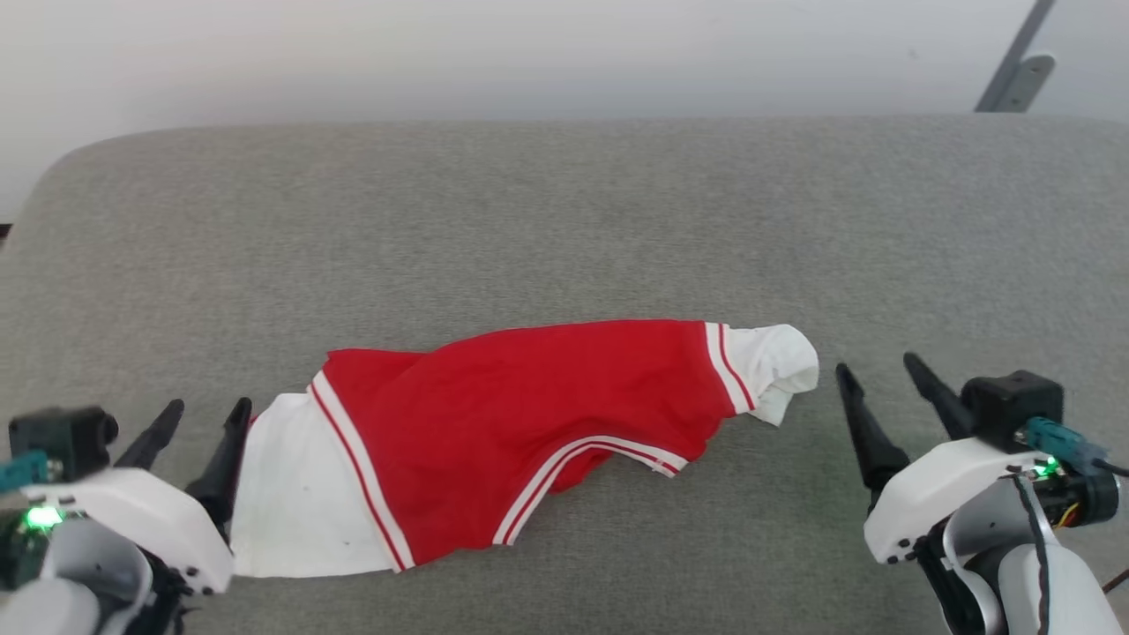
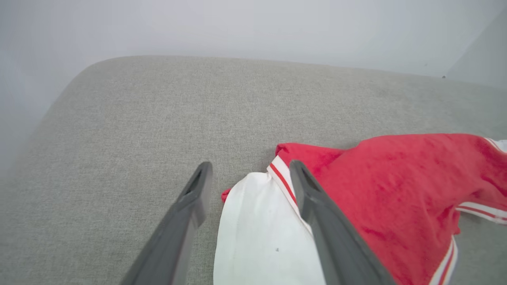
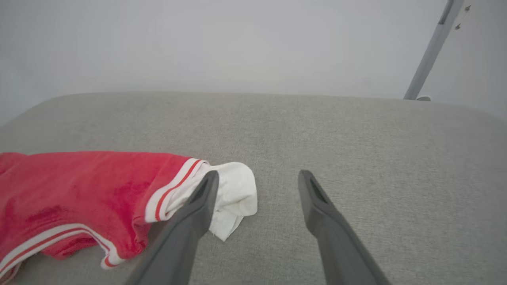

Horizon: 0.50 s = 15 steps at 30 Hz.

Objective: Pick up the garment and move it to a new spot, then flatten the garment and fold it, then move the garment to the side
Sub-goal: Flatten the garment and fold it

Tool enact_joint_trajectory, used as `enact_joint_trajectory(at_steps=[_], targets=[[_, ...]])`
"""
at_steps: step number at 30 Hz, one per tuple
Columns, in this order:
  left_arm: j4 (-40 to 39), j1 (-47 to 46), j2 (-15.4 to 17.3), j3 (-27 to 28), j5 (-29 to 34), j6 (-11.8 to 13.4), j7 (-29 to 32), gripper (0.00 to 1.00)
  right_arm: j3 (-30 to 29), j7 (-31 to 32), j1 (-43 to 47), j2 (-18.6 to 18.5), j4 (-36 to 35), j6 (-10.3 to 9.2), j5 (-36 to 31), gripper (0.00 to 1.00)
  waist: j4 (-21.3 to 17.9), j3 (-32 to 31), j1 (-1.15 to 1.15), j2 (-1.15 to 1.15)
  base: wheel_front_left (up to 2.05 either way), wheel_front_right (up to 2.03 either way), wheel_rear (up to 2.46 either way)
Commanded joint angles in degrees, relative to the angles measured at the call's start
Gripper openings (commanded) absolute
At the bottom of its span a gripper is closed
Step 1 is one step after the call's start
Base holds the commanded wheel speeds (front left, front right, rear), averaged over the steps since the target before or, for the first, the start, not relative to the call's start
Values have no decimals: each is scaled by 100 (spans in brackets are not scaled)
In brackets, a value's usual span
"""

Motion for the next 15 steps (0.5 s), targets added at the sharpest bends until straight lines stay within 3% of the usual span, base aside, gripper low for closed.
enact_joint_trajectory(at_steps=[1, 9, 15], targets=[[-24, 124, -88, 16, 85, 12, -244, 100, 91, 103, -10, -73, 49, -2, 109, 100, 84, -36, 0, 0, 0, 0, 0], [16, 451, -522, 19, 272, -7, -1238, 100, 309, 768, -187, -468, 345, -2, 301, 100, 386, -80, 0, 0, 0, 0, 0], [78, 556, -702, -26, 384, -63, -1529, 100, 355, 1223, -389, -648, 708, -2, 368, 100, 597, -114, 0, 0, 0, 0, 0]])
